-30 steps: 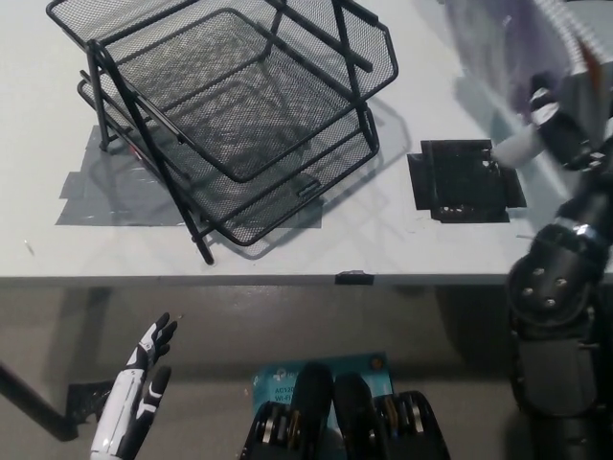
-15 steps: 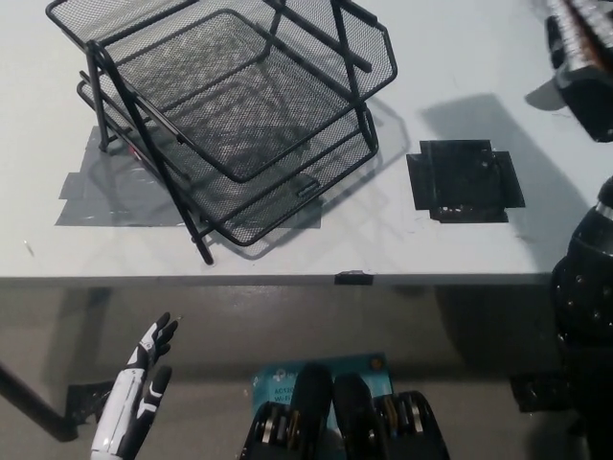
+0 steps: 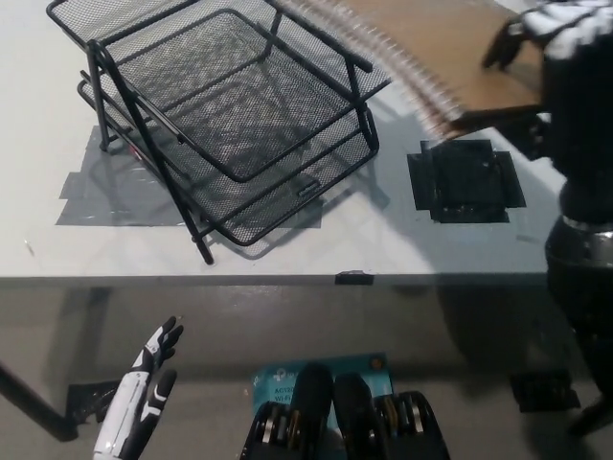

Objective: A person hands a notebook to the robot and the robot grabs it with its right hand and places it in the file tray kept in the centre of the desk infront of it.

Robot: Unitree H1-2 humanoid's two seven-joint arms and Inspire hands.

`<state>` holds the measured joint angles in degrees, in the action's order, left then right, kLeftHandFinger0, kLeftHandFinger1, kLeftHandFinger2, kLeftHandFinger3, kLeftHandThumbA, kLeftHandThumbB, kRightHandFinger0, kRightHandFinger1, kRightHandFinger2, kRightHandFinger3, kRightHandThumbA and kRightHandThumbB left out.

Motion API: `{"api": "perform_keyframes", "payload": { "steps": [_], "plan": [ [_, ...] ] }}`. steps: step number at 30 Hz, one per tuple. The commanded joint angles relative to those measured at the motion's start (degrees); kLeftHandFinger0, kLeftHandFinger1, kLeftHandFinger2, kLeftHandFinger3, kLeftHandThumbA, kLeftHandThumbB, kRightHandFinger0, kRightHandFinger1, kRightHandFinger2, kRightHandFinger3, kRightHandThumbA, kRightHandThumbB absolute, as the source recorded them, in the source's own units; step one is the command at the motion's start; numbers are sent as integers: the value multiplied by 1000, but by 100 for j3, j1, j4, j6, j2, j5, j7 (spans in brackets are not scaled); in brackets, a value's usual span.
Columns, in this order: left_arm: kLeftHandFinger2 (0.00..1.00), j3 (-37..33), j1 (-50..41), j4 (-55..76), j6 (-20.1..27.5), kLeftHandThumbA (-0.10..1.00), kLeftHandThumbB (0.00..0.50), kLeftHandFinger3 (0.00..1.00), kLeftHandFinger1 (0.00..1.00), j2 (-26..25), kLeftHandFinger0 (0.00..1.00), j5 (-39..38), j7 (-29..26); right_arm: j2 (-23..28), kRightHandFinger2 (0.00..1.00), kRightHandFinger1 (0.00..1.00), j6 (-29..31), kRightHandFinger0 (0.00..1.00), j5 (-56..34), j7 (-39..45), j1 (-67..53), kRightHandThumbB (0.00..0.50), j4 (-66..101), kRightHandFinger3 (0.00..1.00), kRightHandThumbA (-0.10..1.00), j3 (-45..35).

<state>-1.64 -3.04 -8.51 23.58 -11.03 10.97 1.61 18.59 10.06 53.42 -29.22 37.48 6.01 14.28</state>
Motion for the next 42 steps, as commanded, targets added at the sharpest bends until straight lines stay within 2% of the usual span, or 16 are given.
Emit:
{"api": "perform_keyframes", "payload": {
  "steps": [1,2,3,5,7,12,15,23,24,29,33,35,38,39,41,42],
  "plan": [
    [1000,-45,-86,114,62,1000,368,1000,1000,-80,1000,1,57,181,54,0,519,0,939,-315,751,0,-131,166,812,300],
    [1000,-46,-99,125,58,1000,366,1000,1000,-74,1000,-19,67,203,55,0,549,0,1030,-361,802,0,-216,101,810,377],
    [1000,-49,-118,156,47,1000,361,1000,1000,-68,998,-62,86,255,71,0,613,0,1261,-455,917,0,-368,14,853,527],
    [1000,-57,-120,174,50,1000,351,1000,1000,-81,991,-50,91,298,76,0,652,0,1466,-527,1017,0,-492,0,891,654],
    [1000,-61,-102,143,63,1000,361,1000,1000,-93,987,-33,83,331,72,0,758,0,1495,-455,1133,0,-637,0,921,779],
    [1000,-69,-97,182,-19,1000,375,1000,1000,-97,1000,-40,97,332,2,0,836,0,1585,-538,1282,0,-821,0,905,902],
    [1000,-86,-85,181,20,1000,354,1000,1000,-108,1000,-54,111,277,0,0,797,0,1726,-612,1395,0,-942,0,924,948],
    [987,-119,-57,44,154,1000,356,1000,1000,-134,1000,-111,135,67,0,0,823,0,1756,-817,1539,0,-1386,1,880,961],
    [978,-121,-42,10,214,1000,345,1000,994,-131,990,-133,133,38,0,0,819,0,1763,-903,1560,0,-1466,0,875,957],
    [978,-153,-45,28,181,1000,350,1000,981,-149,958,-150,164,-111,0,0,769,0,1737,-1152,1693,0,-1796,0,839,905],
    [972,-155,-49,31,193,986,341,1000,975,-143,954,-230,191,-208,14,0,701,0,1677,-1206,1798,0,-1960,66,829,854],
    [969,-155,-47,19,195,992,359,1000,982,-137,975,-229,199,-280,17,0,595,0,1687,-1377,1882,0,-2113,89,813,808],
    [958,-161,-46,66,160,1000,349,1000,975,-153,969,-133,188,-370,69,0,572,0,1617,-1698,2042,0,-2421,140,706,717],
    [951,-159,-50,67,174,1000,344,1000,961,-158,948,-133,189,-374,106,0,588,0,1592,-1741,2074,0,-2471,168,582,693],
    [935,-155,-43,10,261,997,345,1000,948,-136,932,-158,175,-423,112,0,562,0,1459,-1824,2133,0,-2571,101,592,550],
    [926,-153,-41,25,244,1000,343,1000,938,-132,911,-135,169,-472,102,0,490,0,1385,-1773,2124,0,-2529,70,657,453]
  ]
}}
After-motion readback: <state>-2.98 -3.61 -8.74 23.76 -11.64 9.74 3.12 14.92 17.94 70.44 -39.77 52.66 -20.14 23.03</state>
